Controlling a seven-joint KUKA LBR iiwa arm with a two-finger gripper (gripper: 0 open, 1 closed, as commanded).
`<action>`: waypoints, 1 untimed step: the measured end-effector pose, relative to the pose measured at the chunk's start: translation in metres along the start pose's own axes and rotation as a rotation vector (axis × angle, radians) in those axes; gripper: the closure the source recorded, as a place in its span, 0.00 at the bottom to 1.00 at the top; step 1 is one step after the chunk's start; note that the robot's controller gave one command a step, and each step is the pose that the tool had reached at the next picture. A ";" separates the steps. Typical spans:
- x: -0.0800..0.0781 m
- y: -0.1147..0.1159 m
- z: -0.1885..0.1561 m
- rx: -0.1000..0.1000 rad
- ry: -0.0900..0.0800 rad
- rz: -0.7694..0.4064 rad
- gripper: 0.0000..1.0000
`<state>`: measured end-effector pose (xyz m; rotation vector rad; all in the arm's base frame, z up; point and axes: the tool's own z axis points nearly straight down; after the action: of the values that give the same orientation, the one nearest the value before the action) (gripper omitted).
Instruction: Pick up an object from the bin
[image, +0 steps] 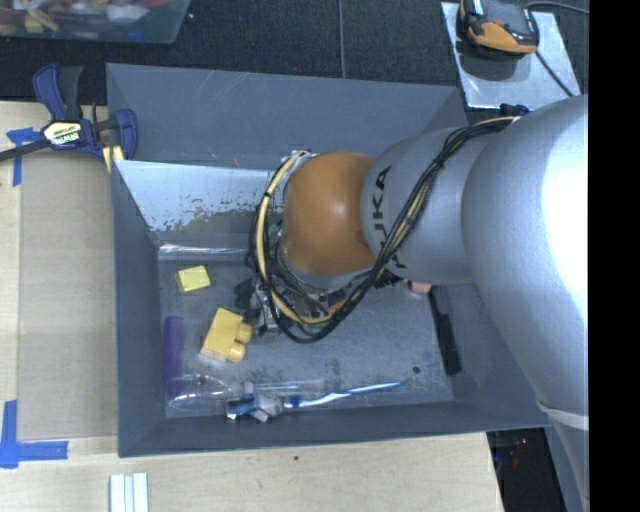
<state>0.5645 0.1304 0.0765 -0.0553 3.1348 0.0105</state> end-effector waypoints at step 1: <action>0.000 0.000 -0.024 0.000 0.001 0.000 1.00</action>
Offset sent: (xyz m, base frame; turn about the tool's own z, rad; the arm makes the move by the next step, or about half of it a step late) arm -0.0009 -0.0005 0.0569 0.0000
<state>0.5639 0.1301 0.1004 -0.0547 3.1363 0.0101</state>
